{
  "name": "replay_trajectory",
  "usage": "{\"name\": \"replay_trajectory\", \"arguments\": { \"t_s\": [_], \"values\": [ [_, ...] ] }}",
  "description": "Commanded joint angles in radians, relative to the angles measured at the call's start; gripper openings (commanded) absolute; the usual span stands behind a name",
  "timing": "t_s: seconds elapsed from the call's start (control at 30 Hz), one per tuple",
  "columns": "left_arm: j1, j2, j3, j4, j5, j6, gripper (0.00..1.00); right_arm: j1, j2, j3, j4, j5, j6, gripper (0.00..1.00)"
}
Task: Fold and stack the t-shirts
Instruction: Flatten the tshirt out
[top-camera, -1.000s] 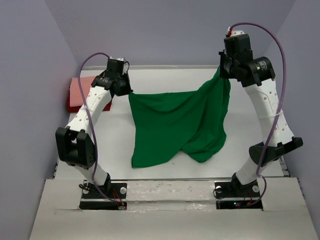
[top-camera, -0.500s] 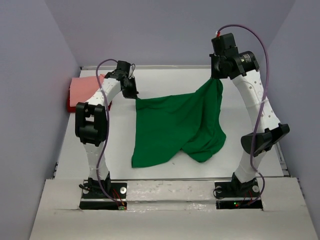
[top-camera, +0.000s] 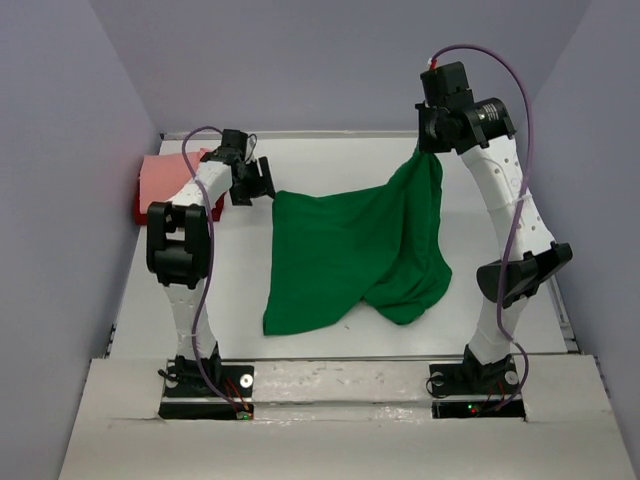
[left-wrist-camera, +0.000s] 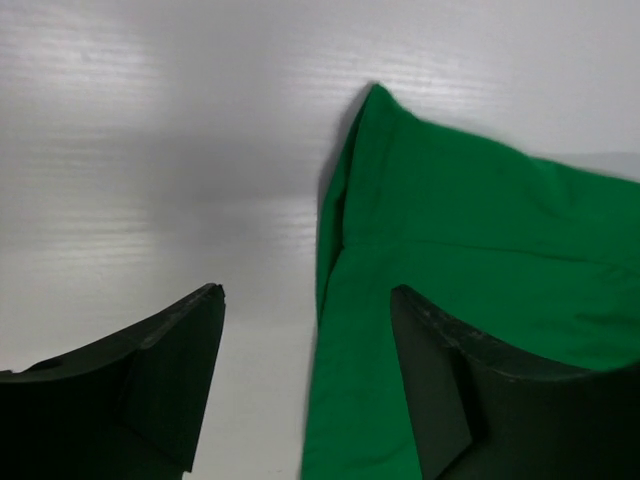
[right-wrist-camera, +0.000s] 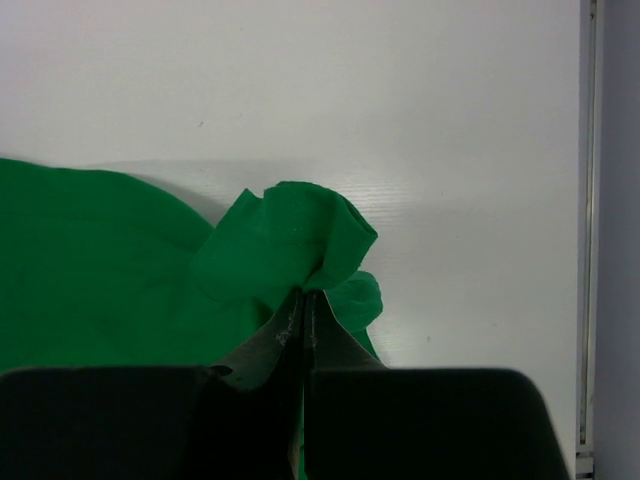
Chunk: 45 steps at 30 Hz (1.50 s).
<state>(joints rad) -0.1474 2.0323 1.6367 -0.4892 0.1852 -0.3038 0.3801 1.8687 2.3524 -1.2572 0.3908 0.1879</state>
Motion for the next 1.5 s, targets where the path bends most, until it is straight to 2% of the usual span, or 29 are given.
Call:
{"name": "replay_trajectory", "arguments": {
  "t_s": [0.0,0.13,0.2,1.0,1.47],
  "values": [
    [-0.003,-0.087,-0.1,0.089,0.082,-0.024,0.73,0.005,-0.02,0.041,0.012,-0.007,0.001,0.0],
    [-0.003,-0.052,-0.145,0.179,0.271,-0.047,0.66,0.005,-0.022,0.065,0.01,-0.023,0.002,0.0],
    [-0.004,-0.063,-0.167,0.222,0.302,-0.072,0.63,0.005,-0.02,0.062,0.008,-0.018,0.001,0.0],
    [-0.015,0.051,-0.049,0.189,0.224,-0.069,0.62,0.005,-0.068,0.053,0.021,-0.029,-0.002,0.0],
    [-0.015,0.115,-0.041,0.17,0.2,-0.074,0.62,0.005,-0.059,0.061,0.03,-0.046,-0.001,0.0]
  ]
}}
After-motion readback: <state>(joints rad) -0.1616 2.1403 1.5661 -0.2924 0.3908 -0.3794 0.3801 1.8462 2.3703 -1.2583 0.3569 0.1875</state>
